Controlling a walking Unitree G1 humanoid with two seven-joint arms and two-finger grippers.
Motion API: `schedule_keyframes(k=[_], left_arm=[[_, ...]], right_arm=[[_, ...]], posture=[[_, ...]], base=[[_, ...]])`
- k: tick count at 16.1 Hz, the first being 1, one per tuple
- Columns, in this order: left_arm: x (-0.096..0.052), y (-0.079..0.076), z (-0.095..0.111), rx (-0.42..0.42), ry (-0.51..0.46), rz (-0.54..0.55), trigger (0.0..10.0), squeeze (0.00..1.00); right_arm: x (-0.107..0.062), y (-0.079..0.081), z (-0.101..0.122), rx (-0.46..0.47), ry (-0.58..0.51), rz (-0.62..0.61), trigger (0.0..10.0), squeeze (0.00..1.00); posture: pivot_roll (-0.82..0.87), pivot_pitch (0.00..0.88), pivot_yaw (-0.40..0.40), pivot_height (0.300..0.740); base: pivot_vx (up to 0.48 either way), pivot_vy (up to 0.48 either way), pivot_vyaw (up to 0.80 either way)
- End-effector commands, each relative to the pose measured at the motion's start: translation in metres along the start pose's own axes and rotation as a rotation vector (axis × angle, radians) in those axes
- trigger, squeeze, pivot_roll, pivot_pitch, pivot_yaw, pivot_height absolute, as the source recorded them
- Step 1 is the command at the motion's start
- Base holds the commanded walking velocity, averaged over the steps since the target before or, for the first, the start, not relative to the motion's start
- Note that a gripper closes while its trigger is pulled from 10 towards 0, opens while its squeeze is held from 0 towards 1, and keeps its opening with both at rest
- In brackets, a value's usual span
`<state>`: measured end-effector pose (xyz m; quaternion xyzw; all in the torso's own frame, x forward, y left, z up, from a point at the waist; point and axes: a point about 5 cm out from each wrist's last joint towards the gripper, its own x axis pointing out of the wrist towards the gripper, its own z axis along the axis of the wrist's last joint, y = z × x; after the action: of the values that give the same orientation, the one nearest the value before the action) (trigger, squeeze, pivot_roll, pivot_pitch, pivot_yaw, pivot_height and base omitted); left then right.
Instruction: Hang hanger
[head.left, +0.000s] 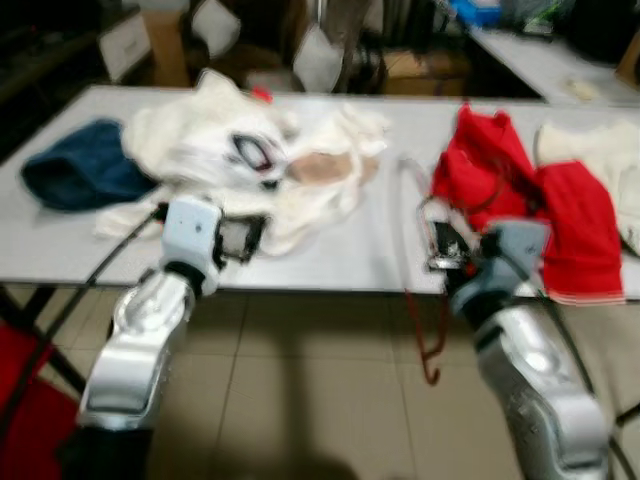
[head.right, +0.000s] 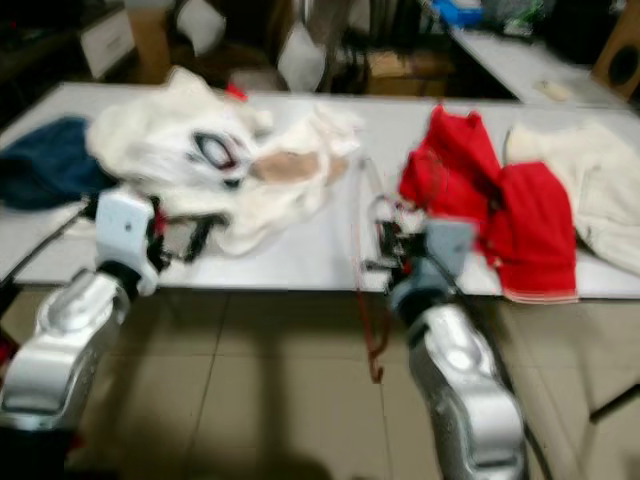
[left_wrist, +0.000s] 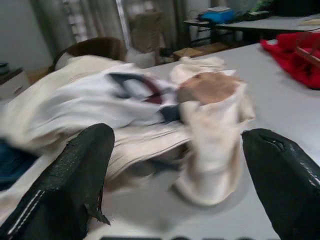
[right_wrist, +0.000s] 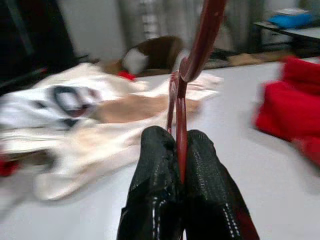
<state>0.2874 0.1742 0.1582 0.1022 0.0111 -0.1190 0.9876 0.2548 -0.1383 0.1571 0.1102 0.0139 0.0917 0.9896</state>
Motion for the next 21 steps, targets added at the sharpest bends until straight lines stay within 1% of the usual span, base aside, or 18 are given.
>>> schedule_keyframes(k=[1,2,3,4,5,6,7,8,9,10,12,14,15,17,18,20,21], left_arm=[[0.002,-0.005,0.000,-0.012,-0.023,-0.019,10.0,0.00],[0.000,-0.006,-0.008,-0.063,0.011,-0.013,10.0,0.00],[-0.001,-0.007,-0.010,-0.079,0.013,-0.018,10.0,0.00],[-0.003,-0.008,-0.015,-0.044,0.030,-0.023,10.0,0.00],[-0.004,-0.007,-0.017,-0.030,0.030,-0.007,10.0,0.00],[-0.003,-0.006,-0.017,-0.032,0.026,0.007,10.0,0.00],[-0.003,-0.004,-0.015,-0.028,0.018,0.008,10.0,0.00],[-0.002,0.001,-0.015,-0.037,0.007,0.020,10.0,0.00],[-0.003,0.004,-0.017,-0.051,0.018,0.042,10.0,0.00],[-0.002,0.005,-0.016,-0.062,0.020,0.052,10.0,0.00],[-0.002,0.004,-0.015,-0.052,0.024,0.030,10.0,0.00],[-0.001,0.007,-0.016,-0.051,0.025,0.043,10.0,0.00],[0.000,0.006,-0.014,-0.056,0.018,0.034,10.0,0.00],[0.002,0.007,-0.012,-0.049,0.010,0.030,10.0,0.00],[0.001,0.008,-0.012,-0.046,0.012,0.036,10.0,0.00],[0.001,0.008,-0.012,-0.044,0.012,0.035,10.0,0.00],[0.001,0.009,-0.012,-0.044,0.012,0.032,10.0,0.00]], right_arm=[[0.003,-0.007,0.002,-0.003,-0.020,-0.021,10.0,0.00],[0.004,-0.009,0.003,-0.021,-0.033,-0.041,10.0,0.00],[0.004,-0.012,0.005,-0.026,-0.052,-0.069,10.0,0.00],[0.006,-0.014,0.001,0.016,-0.013,-0.063,10.0,0.00],[0.006,-0.016,-0.001,0.023,-0.002,-0.067,10.0,0.00],[0.006,-0.017,-0.002,0.010,-0.014,-0.081,10.0,0.00],[0.006,-0.015,-0.002,0.016,-0.022,-0.051,10.0,0.00],[0.008,-0.012,-0.007,0.014,0.004,-0.008,10.0,0.00],[0.008,-0.013,-0.008,-0.009,0.007,-0.014,10.0,0.00],[0.007,-0.011,-0.006,0.009,0.001,-0.002,10.0,0.00],[0.007,-0.012,-0.007,0.023,0.008,-0.009,10.0,0.00],[0.012,-0.009,-0.008,-0.014,0.008,0.006,10.0,0.00],[0.013,-0.006,-0.006,-0.006,0.006,0.036,10.0,0.00],[0.014,-0.007,-0.008,-0.003,0.015,0.031,10.0,0.00],[0.014,-0.008,-0.009,-0.036,0.015,0.017,10.0,0.00],[0.014,-0.006,-0.008,0.015,0.013,0.047,10.0,0.00],[0.017,-0.007,-0.005,-0.002,-0.022,0.011,10.0,0.00]], posture=[[-0.07,0.000,-0.017,0.740],[-0.07,0.000,-0.011,0.740],[-0.07,0.000,-0.016,0.740],[-0.07,0.000,-0.022,0.740],[-0.07,0.000,-0.022,0.740],[-0.07,0.000,-0.023,0.740],[-0.07,0.000,-0.026,0.740],[-0.07,0.000,-0.028,0.740],[-0.08,0.000,-0.023,0.740],[-0.08,0.000,-0.025,0.740],[-0.07,0.000,-0.035,0.740],[-0.07,0.000,-0.029,0.740],[-0.07,0.000,-0.030,0.740],[-0.07,0.000,-0.039,0.740],[-0.06,0.000,-0.042,0.740],[-0.06,0.000,-0.044,0.740],[-0.06,0.000,-0.045,0.740]], base=[[0.000,0.000,0.00],[0.000,0.000,0.00],[0.000,0.000,-0.57],[0.000,0.000,-0.64],[0.000,0.000,-0.67],[0.000,0.000,-0.68],[0.000,0.000,-0.44],[0.000,0.000,0.00],[0.000,0.000,0.00],[0.000,0.000,0.00],[0.000,0.000,0.00],[0.000,0.000,0.00],[0.000,0.000,0.00],[0.000,0.000,0.00],[0.000,0.000,0.00],[0.000,0.000,0.00],[0.000,0.000,0.00]])
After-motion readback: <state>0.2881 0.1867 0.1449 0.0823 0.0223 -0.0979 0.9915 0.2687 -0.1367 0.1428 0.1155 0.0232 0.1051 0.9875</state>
